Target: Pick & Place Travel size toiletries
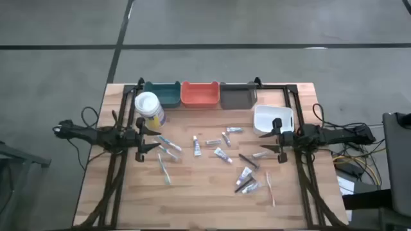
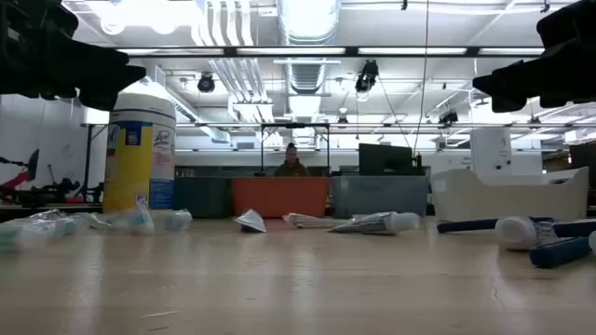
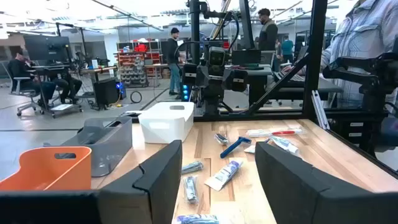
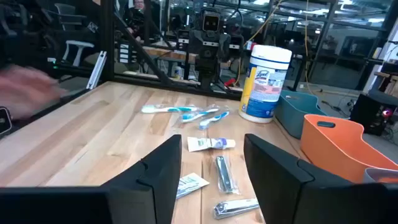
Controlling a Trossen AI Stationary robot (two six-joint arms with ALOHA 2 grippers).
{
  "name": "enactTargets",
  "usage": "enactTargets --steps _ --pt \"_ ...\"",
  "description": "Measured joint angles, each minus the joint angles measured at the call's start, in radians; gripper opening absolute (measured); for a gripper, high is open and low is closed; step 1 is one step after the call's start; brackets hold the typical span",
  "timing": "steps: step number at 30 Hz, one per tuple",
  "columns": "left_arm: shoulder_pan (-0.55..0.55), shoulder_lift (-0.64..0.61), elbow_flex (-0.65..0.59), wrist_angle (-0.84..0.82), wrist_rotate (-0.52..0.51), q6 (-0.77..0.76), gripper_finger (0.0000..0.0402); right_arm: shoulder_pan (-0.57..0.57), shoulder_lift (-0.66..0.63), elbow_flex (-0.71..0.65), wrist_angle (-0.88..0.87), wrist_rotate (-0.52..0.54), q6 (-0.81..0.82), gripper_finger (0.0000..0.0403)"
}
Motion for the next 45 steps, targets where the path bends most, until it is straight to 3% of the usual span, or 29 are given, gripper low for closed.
enactTargets --steps 23,28,33,39,45 --pt "0.000 0.000 0.000 0.001 0.001 0.000 0.0209 0.000 0.000 0.000 0.000 0.000 0.000 0.0171" --pt "0.000 0.000 0.000 0.001 0.001 0.000 0.0209 -0.001 0.000 0.000 0.054 0.023 -0.088 0.0171" --pt "0.000 0.000 0.000 0.002 0.001 0.000 0.0209 0.000 0.000 0.000 0.151 -0.020 0.326 0.0171" --pt "0.000 0.000 0.000 0.002 0.001 0.000 0.0209 -0.002 0.003 0.000 0.209 0.105 0.402 0.0171" --pt "0.000 0.000 0.000 0.002 0.001 0.000 0.0209 -0.002 0.070 0.014 0.206 0.118 0.445 0.0171"
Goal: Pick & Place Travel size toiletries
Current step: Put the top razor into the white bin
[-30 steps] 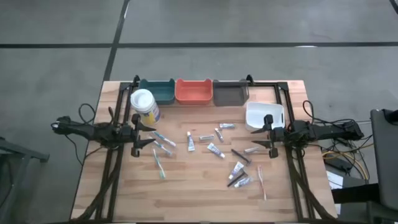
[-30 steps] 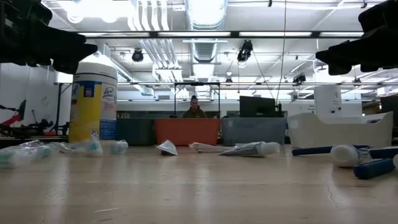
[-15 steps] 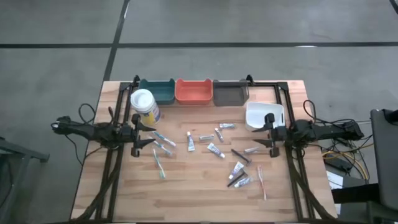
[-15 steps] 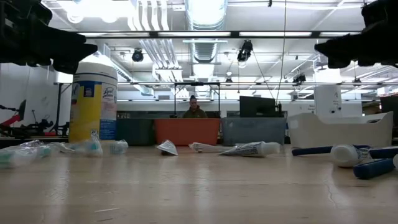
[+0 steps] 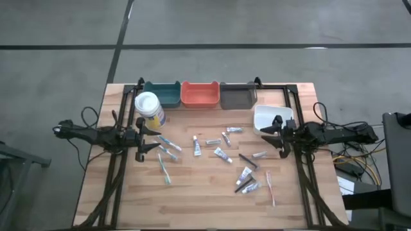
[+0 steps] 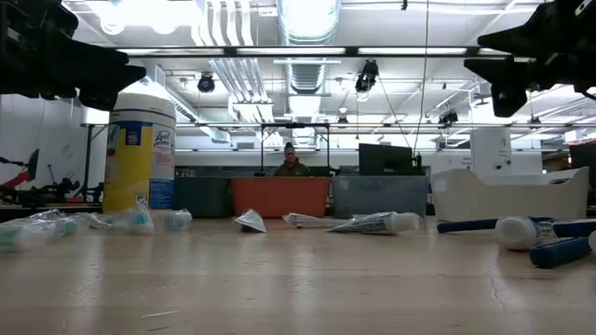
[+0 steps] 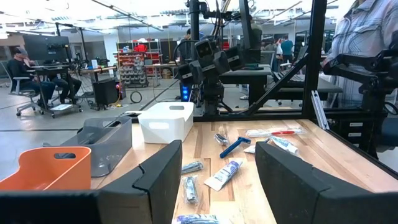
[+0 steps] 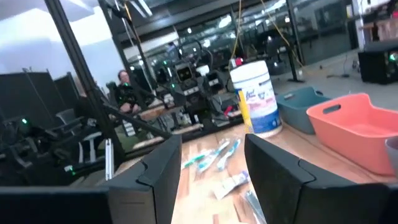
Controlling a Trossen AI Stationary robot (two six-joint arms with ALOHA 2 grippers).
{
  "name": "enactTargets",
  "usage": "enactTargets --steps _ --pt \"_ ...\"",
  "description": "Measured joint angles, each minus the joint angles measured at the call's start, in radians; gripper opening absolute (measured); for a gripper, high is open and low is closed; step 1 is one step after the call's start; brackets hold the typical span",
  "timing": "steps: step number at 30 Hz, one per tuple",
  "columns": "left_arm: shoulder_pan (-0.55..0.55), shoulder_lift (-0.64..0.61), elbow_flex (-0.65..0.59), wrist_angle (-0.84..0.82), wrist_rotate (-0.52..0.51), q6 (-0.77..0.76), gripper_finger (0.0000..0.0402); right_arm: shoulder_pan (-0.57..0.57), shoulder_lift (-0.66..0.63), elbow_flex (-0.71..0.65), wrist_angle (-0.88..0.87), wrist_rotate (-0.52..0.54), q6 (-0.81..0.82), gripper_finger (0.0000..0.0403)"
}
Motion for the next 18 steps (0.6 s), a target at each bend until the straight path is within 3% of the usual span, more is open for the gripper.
enactTargets --steps 6,11,18 --pt "0.000 0.000 0.000 0.000 0.000 0.000 0.0209 0.000 0.166 0.058 -0.005 0.069 -0.019 0.0171" --pt "0.000 0.000 0.000 0.000 0.000 0.000 0.0209 0.000 0.322 0.144 -0.012 0.055 -0.074 0.0168" --pt "0.000 0.000 0.000 0.000 0.000 0.000 0.0209 0.000 0.500 0.306 -0.136 -0.019 -0.137 0.0102"
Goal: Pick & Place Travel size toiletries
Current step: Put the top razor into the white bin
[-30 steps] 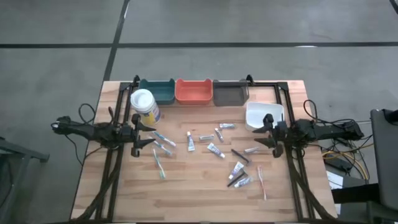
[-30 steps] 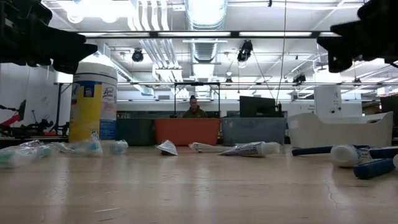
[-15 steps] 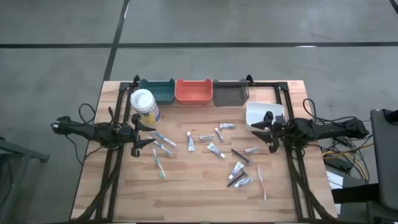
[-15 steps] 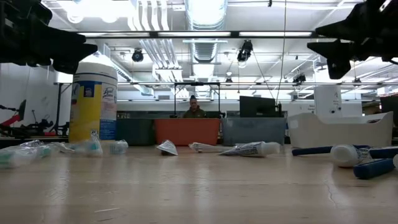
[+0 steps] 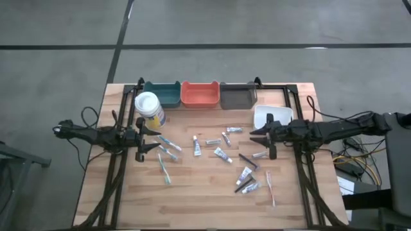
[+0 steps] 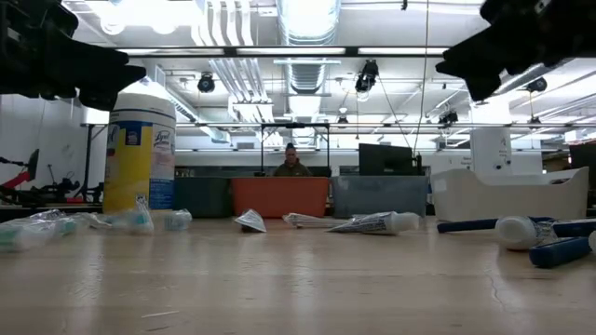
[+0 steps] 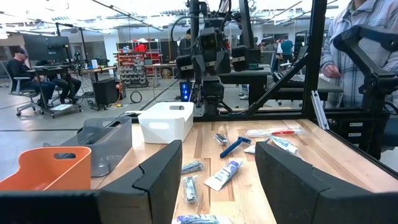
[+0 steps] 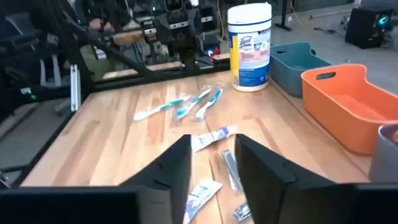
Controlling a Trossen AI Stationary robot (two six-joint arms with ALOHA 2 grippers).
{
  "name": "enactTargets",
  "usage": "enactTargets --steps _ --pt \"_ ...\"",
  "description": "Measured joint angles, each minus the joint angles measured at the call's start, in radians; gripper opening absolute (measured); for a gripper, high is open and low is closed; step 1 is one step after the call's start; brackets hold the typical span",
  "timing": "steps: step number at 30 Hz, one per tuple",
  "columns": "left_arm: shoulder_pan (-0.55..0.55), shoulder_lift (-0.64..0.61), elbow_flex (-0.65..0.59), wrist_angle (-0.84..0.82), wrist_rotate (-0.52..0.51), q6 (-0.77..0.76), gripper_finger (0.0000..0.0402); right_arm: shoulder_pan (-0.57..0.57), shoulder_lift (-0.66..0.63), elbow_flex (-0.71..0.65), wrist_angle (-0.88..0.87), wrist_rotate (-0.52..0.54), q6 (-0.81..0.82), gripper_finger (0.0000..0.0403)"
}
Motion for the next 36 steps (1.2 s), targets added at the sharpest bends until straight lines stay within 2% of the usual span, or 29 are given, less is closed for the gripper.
enactTargets --steps 4,8,21,33,36 --pt "0.000 0.000 0.000 0.000 0.000 0.000 0.0209 0.000 0.082 0.089 -0.076 -0.001 -0.005 0.0068" --pt "0.000 0.000 0.000 0.000 0.000 0.000 0.0209 0.000 0.152 0.165 -0.127 0.005 -0.006 0.0061" --pt "0.000 0.000 0.000 0.000 0.000 0.000 0.0209 0.000 0.375 0.270 -0.136 0.008 -0.049 0.0133" --pt "0.000 0.000 0.000 0.000 0.000 0.000 0.0209 0.000 0.526 0.282 -0.123 0.007 -0.046 0.0134" --pt "0.000 0.000 0.000 0.000 0.000 0.000 0.0209 0.000 0.549 0.282 -0.151 -0.047 -0.085 0.0131"
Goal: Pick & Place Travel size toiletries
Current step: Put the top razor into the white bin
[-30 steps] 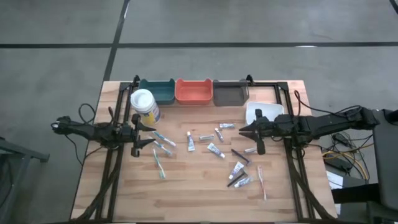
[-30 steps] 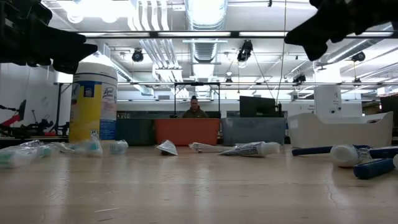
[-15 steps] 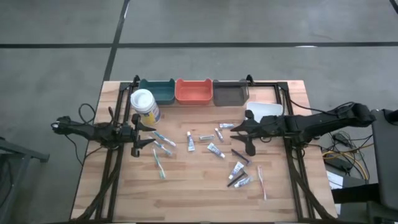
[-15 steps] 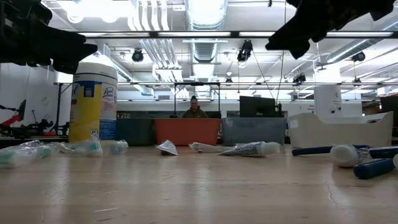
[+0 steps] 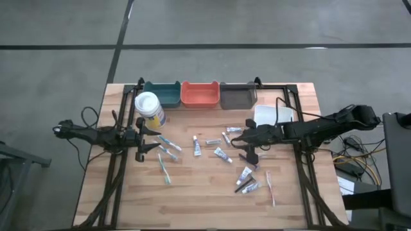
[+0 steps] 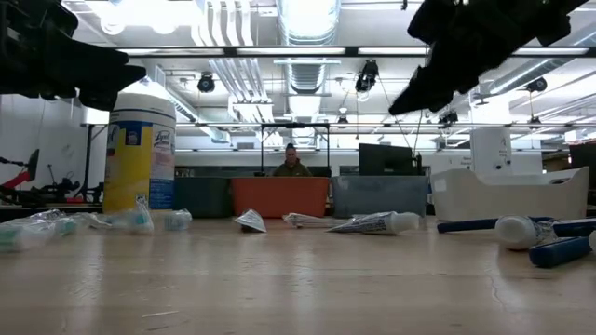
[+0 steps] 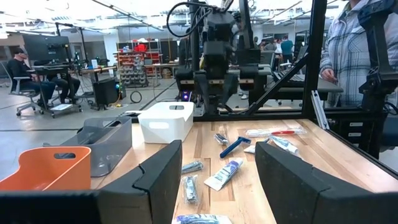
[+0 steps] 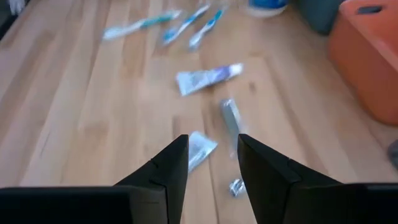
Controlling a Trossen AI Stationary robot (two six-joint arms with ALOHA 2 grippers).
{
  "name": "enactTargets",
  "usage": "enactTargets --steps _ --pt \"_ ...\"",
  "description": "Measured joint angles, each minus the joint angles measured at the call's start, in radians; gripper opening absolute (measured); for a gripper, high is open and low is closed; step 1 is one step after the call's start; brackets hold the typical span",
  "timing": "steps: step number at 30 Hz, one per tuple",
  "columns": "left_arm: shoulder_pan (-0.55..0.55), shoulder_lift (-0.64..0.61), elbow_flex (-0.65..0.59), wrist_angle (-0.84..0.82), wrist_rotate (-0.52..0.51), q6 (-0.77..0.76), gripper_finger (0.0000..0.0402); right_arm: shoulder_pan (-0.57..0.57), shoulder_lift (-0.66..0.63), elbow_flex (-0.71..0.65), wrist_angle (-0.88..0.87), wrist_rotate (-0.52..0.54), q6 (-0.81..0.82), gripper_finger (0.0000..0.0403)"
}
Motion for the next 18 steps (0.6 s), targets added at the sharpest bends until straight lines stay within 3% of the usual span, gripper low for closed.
enactTargets --steps 3,8,18 --pt "0.000 0.000 0.000 0.000 0.000 0.000 0.0209 0.001 0.024 0.000 0.010 -0.058 0.026 0.0128" --pt "0.000 0.000 0.000 0.000 0.000 0.000 0.0209 -0.008 0.074 0.029 0.002 -0.045 0.249 0.0123" --pt "0.000 0.000 0.000 0.000 0.000 0.000 0.0209 0.006 0.176 0.179 -0.213 -0.036 0.465 0.0129"
